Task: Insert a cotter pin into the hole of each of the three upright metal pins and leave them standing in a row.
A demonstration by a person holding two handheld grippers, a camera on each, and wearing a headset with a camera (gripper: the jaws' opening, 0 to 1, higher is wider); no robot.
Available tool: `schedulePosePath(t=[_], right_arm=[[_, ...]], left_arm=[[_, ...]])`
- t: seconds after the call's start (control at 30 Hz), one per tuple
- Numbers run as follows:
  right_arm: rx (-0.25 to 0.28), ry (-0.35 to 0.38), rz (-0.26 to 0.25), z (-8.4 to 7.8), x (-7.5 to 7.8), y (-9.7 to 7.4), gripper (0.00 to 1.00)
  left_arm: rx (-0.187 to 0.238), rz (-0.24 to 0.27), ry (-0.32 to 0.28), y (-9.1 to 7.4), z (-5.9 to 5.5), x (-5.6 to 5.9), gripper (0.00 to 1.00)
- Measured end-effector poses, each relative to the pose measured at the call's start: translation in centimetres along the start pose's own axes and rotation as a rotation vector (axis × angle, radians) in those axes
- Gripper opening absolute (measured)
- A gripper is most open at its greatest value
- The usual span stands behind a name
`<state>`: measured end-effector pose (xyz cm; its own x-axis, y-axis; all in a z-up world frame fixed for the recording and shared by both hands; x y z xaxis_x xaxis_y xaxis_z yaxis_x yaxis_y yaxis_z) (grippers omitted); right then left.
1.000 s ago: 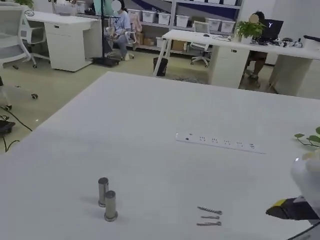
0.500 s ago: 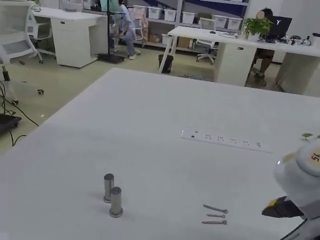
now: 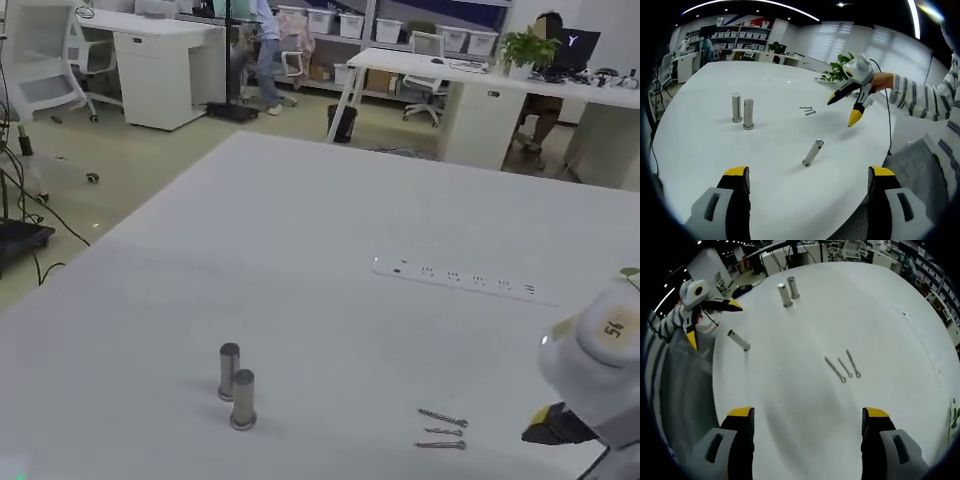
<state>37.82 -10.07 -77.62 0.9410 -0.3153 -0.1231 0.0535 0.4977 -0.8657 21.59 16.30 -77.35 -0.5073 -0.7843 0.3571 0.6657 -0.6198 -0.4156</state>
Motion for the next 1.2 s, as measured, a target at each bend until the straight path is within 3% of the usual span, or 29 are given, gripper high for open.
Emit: schedulePosePath(t=[0.17, 0.33, 0.63, 1.03, 1.2], right_arm=[[0.014, 0.011, 0.021, 0.1, 0.3, 0.5, 0.86], [-0.018, -0.046, 0.032, 0.4, 0.3, 1.0, 0.83], [-0.045, -0.085, 0.061, 0.6, 0.4, 2.3, 0.79], [-0.057, -0.088, 0.060, 0.7, 1.1, 3.1, 0.72], [-0.051, -0.099, 0.060, 0.8, 1.2, 3.2, 0.71]], left_arm=[[0.011, -0.003, 0.006, -0.1, 0.4, 0.2, 0.98], [0.004, -0.007, 0.011, -0.1, 0.4, 0.3, 0.98], [0.015, 0.012, 0.004, -0.3, 0.5, -0.1, 0.96], [0.014, 0.028, -0.008, -0.9, 0.4, -0.5, 0.98], [0.050, 0.024, -0.024, -1.2, 1.3, -0.6, 0.98]])
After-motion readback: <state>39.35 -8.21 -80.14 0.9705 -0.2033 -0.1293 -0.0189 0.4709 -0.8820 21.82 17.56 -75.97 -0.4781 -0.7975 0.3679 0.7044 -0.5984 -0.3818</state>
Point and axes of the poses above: the centre of the closed fingertips' face, and the gripper's own axes: y roughly forward along the fingers, x roughly to its right, z roughly out of its top, the point moved 7 cm from there along -y, roughly backward along the fingers, and after that the axes turned 8 degrees about x, right-handed, at the moved point
